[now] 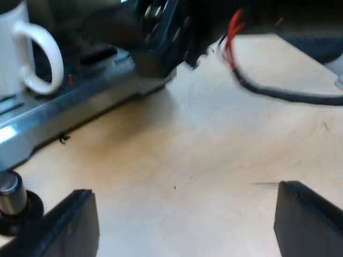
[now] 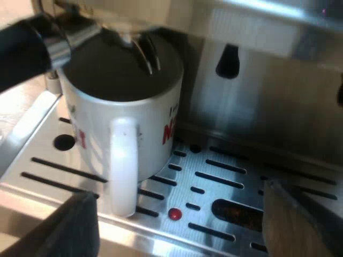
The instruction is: Place mug into machine
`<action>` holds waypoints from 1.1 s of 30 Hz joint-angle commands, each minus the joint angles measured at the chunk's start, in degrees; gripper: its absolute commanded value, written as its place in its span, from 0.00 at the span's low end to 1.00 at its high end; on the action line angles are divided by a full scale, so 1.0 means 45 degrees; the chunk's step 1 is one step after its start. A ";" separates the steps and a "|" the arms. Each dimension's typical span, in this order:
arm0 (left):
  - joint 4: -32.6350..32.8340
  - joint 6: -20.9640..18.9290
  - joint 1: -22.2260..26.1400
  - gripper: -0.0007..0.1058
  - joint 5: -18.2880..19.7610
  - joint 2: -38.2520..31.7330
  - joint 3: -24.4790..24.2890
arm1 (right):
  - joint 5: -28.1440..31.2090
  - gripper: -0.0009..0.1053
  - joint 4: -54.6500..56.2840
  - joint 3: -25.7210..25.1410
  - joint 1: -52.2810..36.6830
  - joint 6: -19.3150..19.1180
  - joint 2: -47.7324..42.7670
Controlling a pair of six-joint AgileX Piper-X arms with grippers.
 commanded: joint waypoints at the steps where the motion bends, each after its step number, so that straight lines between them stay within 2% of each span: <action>1: 0.0506 0.0114 0.0014 0.65 0.0098 -0.0022 -0.0602 | 0.0072 0.63 0.0763 -0.0132 0.0427 0.0027 -0.0636; 9: 0.1577 0.0526 0.0014 0.65 -0.0740 -0.0127 -0.2003 | 0.0072 0.63 0.2136 -0.0132 0.1557 0.0329 -0.1930; 14: 0.2125 0.0710 0.0014 0.62 -0.1520 -0.1246 -0.2316 | 0.0072 0.63 0.2413 -0.0132 0.1987 0.0329 -0.2785; 19: 0.3349 0.0460 0.0014 0.62 -0.1886 -0.3134 -0.2312 | -0.0023 0.63 0.2855 -0.0132 0.2296 0.0402 -0.3537; 25: 0.4018 -0.0415 0.0014 0.62 -0.2110 -0.4820 -0.2312 | 0.0022 0.63 0.2998 -0.0132 0.3205 0.0402 -0.4140; 28: 0.3980 -0.0706 0.0014 0.62 -0.2110 -0.5324 -0.2312 | 0.0310 0.63 0.2998 -0.0132 0.3865 0.0402 -0.4195; 33: 0.3943 -0.0713 0.0014 0.62 -0.2156 -0.5418 -0.2312 | 0.0651 0.62 0.2863 -0.0132 0.4350 0.0402 -0.4195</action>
